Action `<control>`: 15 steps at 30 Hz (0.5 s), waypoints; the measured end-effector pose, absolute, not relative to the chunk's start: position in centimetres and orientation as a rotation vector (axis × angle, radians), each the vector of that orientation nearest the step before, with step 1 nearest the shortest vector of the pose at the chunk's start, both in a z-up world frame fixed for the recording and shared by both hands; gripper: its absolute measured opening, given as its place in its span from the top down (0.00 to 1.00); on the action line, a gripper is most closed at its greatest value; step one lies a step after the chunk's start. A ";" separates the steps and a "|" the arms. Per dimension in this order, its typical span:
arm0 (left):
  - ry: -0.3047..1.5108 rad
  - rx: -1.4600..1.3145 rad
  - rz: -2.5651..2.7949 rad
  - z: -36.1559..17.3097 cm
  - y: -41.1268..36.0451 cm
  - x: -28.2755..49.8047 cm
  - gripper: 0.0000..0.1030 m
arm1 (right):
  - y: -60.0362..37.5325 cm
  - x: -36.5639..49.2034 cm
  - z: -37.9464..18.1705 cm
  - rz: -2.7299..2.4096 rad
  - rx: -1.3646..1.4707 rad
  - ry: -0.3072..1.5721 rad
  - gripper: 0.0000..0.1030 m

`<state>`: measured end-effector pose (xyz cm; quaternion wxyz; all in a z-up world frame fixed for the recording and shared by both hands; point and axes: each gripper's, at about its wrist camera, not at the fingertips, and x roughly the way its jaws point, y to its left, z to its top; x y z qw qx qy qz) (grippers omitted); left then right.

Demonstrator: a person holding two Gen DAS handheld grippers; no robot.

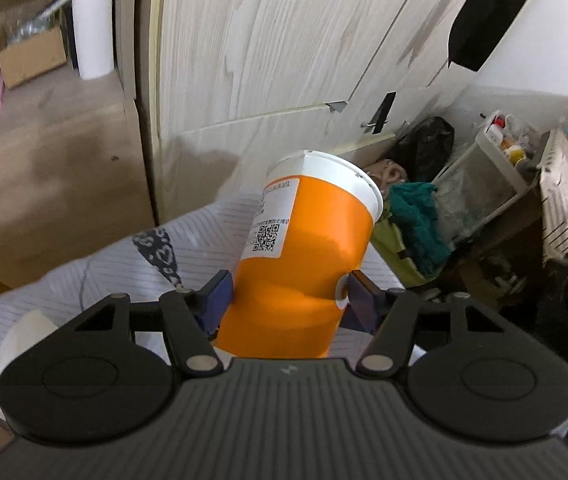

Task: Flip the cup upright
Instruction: 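Rotate the left tool to tilt the orange cup rim-up while the right tool approaches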

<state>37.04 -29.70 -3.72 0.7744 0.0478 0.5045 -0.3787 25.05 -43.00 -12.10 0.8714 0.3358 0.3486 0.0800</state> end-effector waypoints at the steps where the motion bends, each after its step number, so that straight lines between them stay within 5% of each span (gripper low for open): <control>1: 1.101 0.089 -0.821 -3.7 -29.6 37.1 0.40 | -42.9 25.0 -12.1 0.163 0.701 0.733 0.06; 15: 1.200 0.034 -0.809 -3.5 -28.3 35.0 0.43 | -42.7 22.9 -11.9 0.206 0.714 0.805 0.19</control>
